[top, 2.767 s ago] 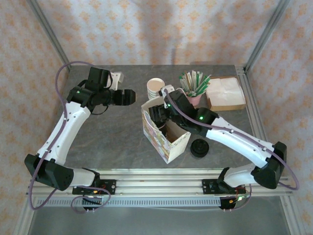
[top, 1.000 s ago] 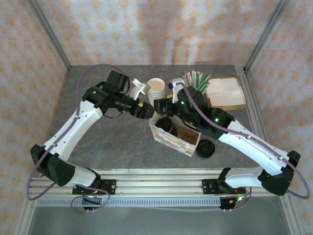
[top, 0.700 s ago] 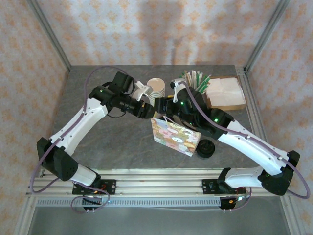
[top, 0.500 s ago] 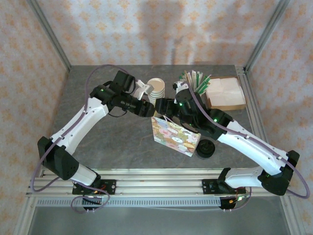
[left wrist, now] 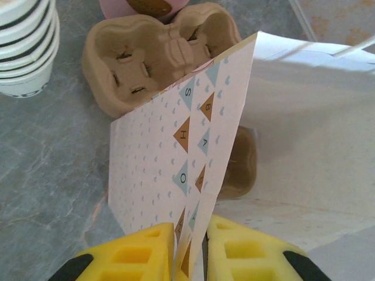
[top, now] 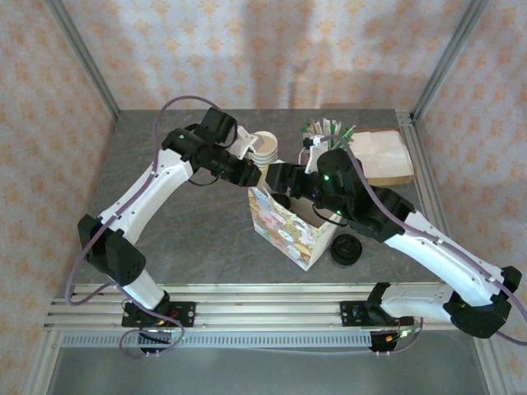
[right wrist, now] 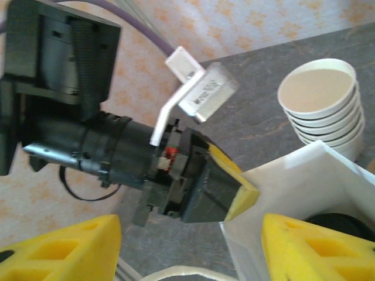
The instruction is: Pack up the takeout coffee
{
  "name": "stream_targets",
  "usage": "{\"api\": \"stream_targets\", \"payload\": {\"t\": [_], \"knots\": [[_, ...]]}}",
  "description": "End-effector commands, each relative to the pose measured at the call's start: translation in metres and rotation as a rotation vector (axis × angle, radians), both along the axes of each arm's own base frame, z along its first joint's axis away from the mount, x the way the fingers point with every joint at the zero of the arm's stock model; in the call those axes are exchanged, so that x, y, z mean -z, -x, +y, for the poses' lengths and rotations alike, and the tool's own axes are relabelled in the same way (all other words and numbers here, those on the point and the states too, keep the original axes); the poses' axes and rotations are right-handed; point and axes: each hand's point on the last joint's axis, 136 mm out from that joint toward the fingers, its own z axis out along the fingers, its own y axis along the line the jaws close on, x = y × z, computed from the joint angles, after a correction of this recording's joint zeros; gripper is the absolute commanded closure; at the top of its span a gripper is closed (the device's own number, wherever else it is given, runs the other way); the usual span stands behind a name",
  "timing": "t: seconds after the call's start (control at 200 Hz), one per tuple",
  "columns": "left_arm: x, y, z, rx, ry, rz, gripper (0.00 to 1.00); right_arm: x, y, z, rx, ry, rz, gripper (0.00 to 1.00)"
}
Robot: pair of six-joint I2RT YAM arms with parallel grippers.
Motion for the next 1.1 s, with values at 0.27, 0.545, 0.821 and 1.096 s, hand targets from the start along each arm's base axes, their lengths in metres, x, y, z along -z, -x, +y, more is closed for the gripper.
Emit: {"api": "stream_targets", "payload": {"t": [0.27, 0.545, 0.821, 1.096], "knots": [[-0.006, 0.01, 0.038, 0.033, -0.176, -0.002, 0.84, -0.098, 0.033, -0.028, -0.061, -0.225, -0.225, 0.32], [-0.012, -0.003, 0.071, -0.05, -0.188, -0.041, 0.88, -0.08, -0.006, -0.1, 0.356, 0.02, -0.307, 0.32], [-0.033, -0.019, 0.082, -0.099, -0.146, -0.089, 0.88, -0.045, -0.065, -0.127, 0.516, 0.274, -0.31, 0.33], [-0.033, -0.03, 0.084, -0.116, -0.159, -0.097, 0.88, 0.013, -0.153, -0.123, 0.31, 0.314, -0.186, 0.37]]}}
